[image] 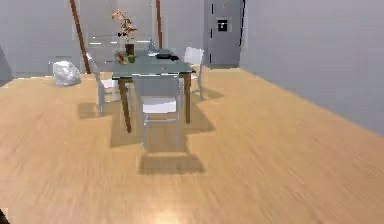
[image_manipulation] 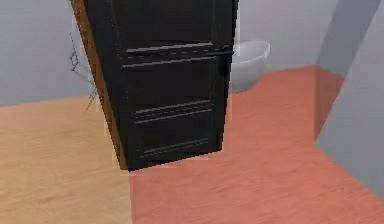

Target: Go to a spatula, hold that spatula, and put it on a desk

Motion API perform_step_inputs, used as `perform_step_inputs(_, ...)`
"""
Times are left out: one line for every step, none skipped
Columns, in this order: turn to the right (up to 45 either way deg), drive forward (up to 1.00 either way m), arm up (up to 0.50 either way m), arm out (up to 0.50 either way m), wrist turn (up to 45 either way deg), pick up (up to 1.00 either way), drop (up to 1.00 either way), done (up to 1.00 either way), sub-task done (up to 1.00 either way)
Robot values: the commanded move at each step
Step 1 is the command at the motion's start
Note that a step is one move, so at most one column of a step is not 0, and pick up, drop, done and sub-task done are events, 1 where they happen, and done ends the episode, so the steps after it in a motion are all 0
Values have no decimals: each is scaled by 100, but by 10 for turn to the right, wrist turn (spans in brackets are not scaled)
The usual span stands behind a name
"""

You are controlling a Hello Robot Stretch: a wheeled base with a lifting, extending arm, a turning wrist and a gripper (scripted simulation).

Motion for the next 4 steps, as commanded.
perform_step_inputs(450, 0, 0, 0, 0, 0, 0, 0, 0)
perform_step_inputs(150, 0, 0, 0, 0, 0, 0, 0, 0)
perform_step_inputs(0, 20, 0, 0, 0, 0, 0, 0, 0)
perform_step_inputs(-450, 0, 0, 0, 0, 0, 0, 0, 0)
